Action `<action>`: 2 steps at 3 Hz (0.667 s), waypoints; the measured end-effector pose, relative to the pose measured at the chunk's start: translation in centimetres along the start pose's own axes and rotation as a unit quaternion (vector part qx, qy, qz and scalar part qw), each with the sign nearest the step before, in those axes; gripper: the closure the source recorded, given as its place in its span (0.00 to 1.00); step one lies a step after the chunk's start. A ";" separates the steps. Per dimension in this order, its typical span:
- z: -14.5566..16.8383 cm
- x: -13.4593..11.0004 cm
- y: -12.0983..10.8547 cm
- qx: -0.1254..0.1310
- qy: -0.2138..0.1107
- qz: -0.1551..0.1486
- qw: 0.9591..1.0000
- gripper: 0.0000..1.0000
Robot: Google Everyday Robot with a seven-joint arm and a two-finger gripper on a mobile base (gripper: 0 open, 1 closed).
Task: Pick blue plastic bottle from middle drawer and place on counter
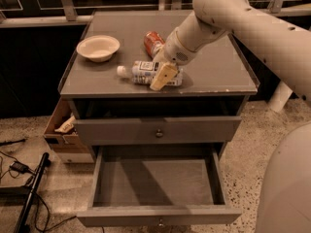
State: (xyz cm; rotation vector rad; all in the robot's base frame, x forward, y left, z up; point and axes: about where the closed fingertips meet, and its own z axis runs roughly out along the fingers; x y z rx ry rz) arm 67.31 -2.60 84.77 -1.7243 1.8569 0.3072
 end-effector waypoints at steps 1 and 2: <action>0.0 0.0 0.0 0.000 0.000 0.000 1.000 0.00; 0.0 0.0 0.0 0.000 0.000 0.000 1.000 0.00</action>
Offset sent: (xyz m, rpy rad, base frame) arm 0.0000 0.0000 0.0000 0.0000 0.0000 0.0001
